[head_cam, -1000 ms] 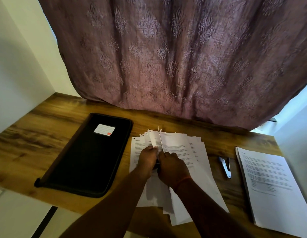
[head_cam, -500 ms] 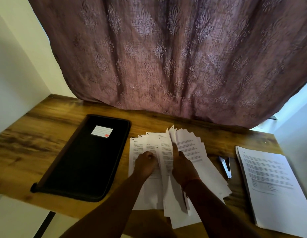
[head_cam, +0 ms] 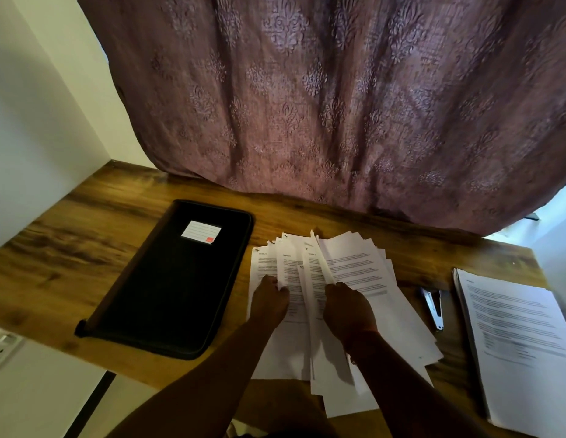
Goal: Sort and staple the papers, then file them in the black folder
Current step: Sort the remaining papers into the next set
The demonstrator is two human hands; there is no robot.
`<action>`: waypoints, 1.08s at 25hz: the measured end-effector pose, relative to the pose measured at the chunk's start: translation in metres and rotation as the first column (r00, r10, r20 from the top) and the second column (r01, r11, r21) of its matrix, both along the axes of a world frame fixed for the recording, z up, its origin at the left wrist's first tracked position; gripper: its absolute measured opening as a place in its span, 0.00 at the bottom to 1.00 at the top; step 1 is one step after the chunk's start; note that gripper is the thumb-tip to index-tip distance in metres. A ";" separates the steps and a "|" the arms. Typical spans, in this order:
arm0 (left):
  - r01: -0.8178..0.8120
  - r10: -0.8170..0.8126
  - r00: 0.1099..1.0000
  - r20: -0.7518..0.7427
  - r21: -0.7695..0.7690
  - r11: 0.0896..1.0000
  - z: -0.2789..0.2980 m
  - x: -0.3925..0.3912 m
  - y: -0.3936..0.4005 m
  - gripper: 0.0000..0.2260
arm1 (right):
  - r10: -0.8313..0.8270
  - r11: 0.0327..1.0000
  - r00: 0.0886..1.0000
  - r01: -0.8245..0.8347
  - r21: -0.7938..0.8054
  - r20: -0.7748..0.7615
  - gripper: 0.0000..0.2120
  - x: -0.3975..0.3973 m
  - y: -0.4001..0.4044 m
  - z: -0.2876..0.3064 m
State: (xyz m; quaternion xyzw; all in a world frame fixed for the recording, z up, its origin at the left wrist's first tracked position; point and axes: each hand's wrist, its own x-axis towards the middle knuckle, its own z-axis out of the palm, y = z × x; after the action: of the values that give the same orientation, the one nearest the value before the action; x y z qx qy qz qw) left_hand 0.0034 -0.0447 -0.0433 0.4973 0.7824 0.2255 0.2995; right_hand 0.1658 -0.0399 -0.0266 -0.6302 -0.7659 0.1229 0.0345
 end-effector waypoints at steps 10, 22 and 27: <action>-0.004 0.006 0.999 -0.041 0.050 0.999 0.011 0.008 0.007 0.13 | -0.044 0.999 0.999 0.044 -0.031 -0.013 0.13 0.001 0.003 -0.002; 0.027 -0.035 0.997 0.067 0.112 0.993 -0.002 -0.007 0.000 0.10 | -0.075 0.995 0.995 0.070 -0.073 -0.069 0.14 0.003 0.002 0.000; 0.128 -0.098 0.979 -0.177 0.168 0.978 -0.005 -0.007 0.000 0.11 | -0.081 0.994 0.995 0.076 -0.073 -0.065 0.14 0.003 0.001 0.001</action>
State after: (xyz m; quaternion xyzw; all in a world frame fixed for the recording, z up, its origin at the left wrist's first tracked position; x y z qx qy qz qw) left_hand -0.0034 -0.0446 -0.0481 0.5830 0.7519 0.2345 0.1993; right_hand 0.1685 -0.0386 -0.0260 -0.6561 -0.7340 0.1699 0.0431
